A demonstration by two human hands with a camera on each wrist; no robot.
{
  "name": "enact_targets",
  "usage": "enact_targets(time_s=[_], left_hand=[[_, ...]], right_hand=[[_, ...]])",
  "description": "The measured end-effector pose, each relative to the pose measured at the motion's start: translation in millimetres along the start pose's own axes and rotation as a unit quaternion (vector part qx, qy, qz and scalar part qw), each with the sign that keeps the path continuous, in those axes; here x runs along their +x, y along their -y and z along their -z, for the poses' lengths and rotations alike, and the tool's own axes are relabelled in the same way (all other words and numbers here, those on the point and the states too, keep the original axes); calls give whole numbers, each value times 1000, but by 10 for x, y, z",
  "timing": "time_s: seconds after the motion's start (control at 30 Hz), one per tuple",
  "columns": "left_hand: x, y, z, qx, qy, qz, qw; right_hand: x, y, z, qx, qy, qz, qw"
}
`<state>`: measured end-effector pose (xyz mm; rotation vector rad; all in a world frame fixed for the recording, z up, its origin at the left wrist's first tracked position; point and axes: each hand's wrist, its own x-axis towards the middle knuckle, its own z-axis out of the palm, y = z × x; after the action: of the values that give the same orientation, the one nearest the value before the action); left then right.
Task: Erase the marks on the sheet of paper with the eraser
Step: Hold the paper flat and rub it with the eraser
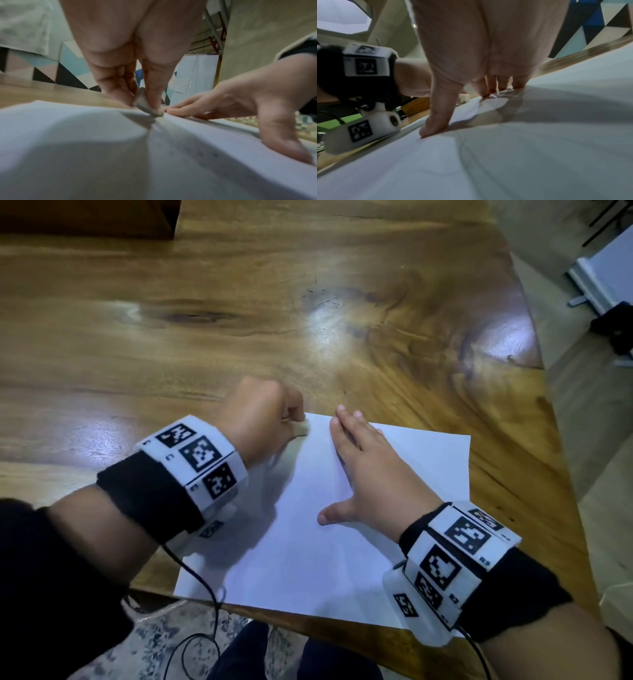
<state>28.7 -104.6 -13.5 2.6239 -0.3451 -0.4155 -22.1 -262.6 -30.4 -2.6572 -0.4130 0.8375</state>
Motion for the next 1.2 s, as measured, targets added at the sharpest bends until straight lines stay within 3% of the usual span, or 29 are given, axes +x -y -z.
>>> enact_targets(time_s=[0.07, 0.13, 0.17, 0.3, 0.4, 0.47, 0.6, 0.63, 0.73, 0.77, 0.87, 0.9, 1.03, 1.17, 1.2], left_hand=[[-77, 10, -17, 11, 15, -15, 1000], [-219, -32, -58, 26, 100, -53, 993], [-241, -47, -60, 26, 112, -58, 992], [-58, -11, -29, 16, -5, -6, 1000], [-290, -29, -119, 24, 97, -87, 991], [-380, -48, -124, 10, 149, -95, 984], [-61, -61, -67, -6, 15, -3, 1000], [-59, -75, -84, 0, 13, -6, 1000], [-219, -143, -183, 41, 107, -77, 990], [-231, -150, -175, 34, 108, -77, 991], [-62, -109, -112, 4, 1, -23, 1000], [-52, -111, -111, 5, -7, -23, 1000], [-201, -142, -178, -2, 100, -70, 993], [18, -165, -89, -18, -3, -8, 1000], [18, -188, -97, -14, -4, -9, 1000]], right_hand=[[1, 2, -1, -2, 1, 0, 1000], [0, 2, 2, -6, 4, -1, 1000], [1, 3, 6, -7, 5, 0, 1000], [-11, 13, 10, -8, 7, -2, 1000], [-9, 20, 11, -16, 9, -3, 1000], [-8, 18, 13, -16, 8, -2, 1000], [-19, 18, 18, -17, 8, -2, 1000], [-21, 18, 18, -17, 7, -2, 1000], [-26, 12, 17, -8, 1, 2, 1000], [-29, 12, 20, -5, 0, 3, 1000], [-27, 13, 16, -1, 1, 1, 1000], [-29, 15, 13, -1, -1, 1, 1000], [-29, 12, 9, -4, -6, 4, 1000], [-31, 14, 16, -4, -4, 3, 1000], [-30, 16, 14, -4, -5, 3, 1000]])
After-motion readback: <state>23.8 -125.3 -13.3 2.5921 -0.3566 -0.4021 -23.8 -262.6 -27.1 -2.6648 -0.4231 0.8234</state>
